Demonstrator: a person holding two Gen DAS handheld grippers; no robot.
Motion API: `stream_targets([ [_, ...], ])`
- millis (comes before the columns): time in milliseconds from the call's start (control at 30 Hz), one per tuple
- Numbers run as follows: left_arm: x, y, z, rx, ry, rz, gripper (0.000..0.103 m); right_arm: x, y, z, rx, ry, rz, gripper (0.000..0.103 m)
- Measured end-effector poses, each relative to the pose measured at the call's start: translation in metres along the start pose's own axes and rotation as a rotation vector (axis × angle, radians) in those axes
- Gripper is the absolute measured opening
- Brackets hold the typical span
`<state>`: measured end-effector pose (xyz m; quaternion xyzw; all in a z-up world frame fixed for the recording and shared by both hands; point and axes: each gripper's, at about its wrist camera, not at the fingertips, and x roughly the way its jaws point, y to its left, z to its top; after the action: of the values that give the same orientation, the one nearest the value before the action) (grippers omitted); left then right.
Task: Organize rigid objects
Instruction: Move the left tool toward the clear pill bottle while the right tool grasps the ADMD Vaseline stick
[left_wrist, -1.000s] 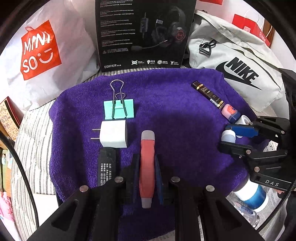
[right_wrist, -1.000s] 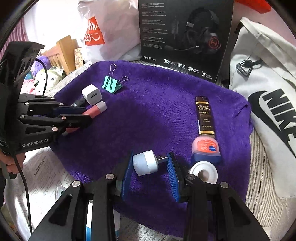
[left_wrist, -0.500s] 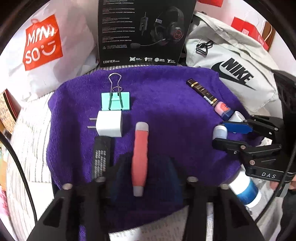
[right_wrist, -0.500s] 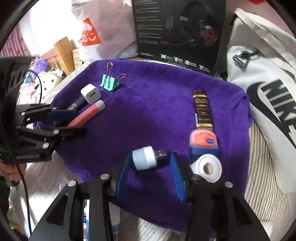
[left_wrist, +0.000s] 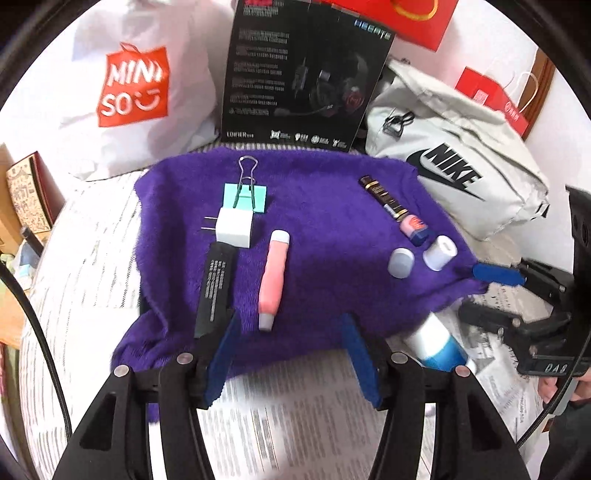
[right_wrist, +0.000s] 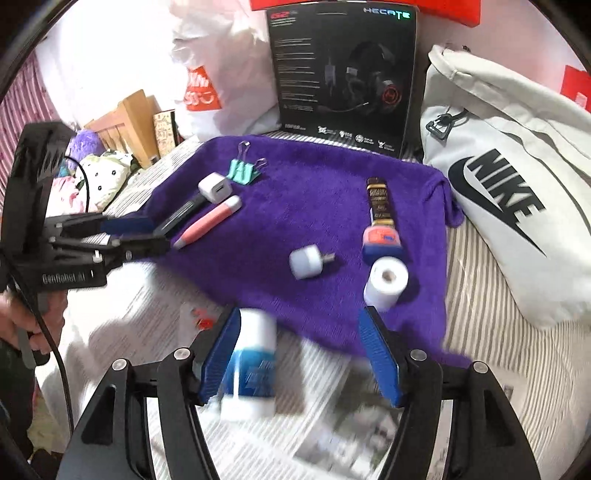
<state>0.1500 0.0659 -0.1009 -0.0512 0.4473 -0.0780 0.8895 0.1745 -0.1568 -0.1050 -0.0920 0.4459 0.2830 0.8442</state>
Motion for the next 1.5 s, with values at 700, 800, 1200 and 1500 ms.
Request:
stream_targets([
  [700, -0.038, 0.005, -0.065, -0.091, 0.023, -0.041, 0.057, 0.038, 0.03, -0.022, -0.053, 0.105, -0.04, 0.053],
  [800, -0.036, 0.002, -0.068, -0.088, 0.03, -0.047, 0.057, 0.045, 0.033, -0.026, -0.054, 0.121, -0.027, 0.039],
  [1200, -0.023, -0.013, -0.067, -0.095, 0.06, -0.087, 0.057, 0.001, -0.003, -0.068, 0.054, 0.128, -0.116, 0.036],
  [1500, 0.002, -0.07, -0.036, -0.039, 0.091, -0.111, 0.057, -0.019, -0.021, -0.109, 0.156, 0.066, -0.151, 0.036],
])
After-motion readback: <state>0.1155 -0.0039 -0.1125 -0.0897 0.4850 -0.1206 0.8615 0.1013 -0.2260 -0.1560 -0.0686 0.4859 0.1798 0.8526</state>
